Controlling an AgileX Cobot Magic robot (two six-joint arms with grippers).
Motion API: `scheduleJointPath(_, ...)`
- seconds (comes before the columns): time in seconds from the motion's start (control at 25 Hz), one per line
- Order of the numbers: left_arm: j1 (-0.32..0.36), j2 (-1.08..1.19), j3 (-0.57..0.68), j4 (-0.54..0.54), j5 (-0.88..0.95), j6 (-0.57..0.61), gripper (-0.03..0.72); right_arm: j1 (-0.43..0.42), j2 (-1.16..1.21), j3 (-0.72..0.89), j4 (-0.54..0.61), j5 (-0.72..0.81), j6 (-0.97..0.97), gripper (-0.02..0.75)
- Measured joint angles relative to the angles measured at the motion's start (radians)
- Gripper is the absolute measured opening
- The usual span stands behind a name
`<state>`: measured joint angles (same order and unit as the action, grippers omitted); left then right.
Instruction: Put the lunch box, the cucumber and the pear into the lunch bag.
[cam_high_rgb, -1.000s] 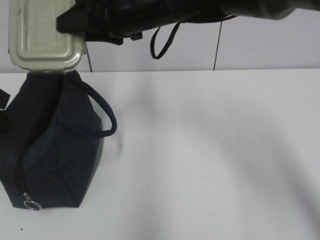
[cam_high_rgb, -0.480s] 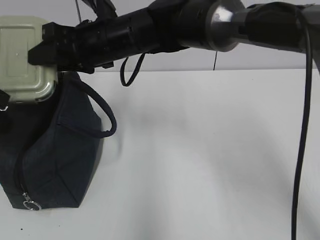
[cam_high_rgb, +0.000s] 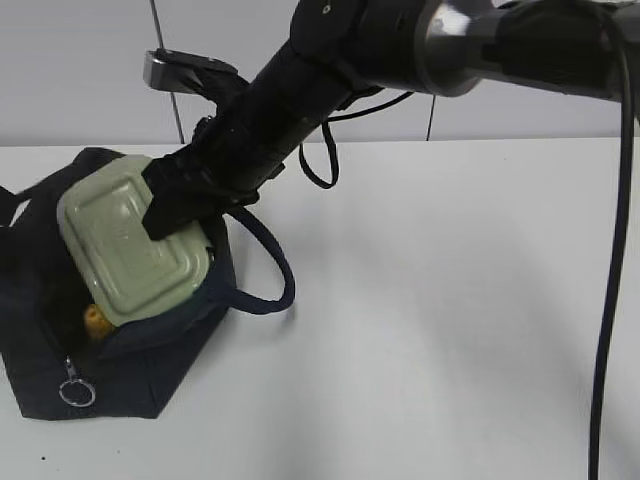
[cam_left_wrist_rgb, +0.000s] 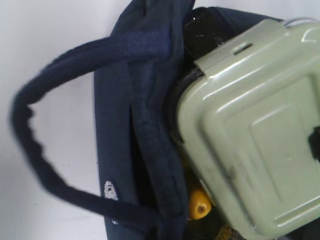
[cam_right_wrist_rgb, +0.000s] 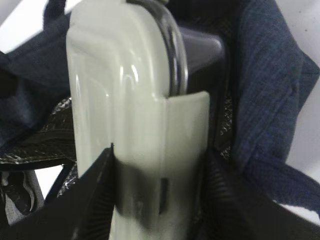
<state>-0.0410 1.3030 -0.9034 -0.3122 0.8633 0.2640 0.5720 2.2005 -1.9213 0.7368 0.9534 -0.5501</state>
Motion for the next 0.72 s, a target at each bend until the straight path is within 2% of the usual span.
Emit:
scheduleJointPath(0.4, 0.0, 0.0, -0.001, -0.006, -0.004, 0.0, 0.005, 0.002, -0.009, 0.002, -0.081, 0.01, 0.047, 0.356)
scheduleJointPath(0.6, 0.0, 0.0, -0.001, -0.01, -0.004, 0.0, 0.005, 0.005, 0.02, 0.0, -0.132, 0.01, 0.142, 0.356)
scheduleJointPath(0.72, 0.0, 0.0, -0.001, -0.01, -0.004, 0.0, 0.005, 0.005, 0.026, 0.0, -0.107, 0.003, 0.14, 0.356)
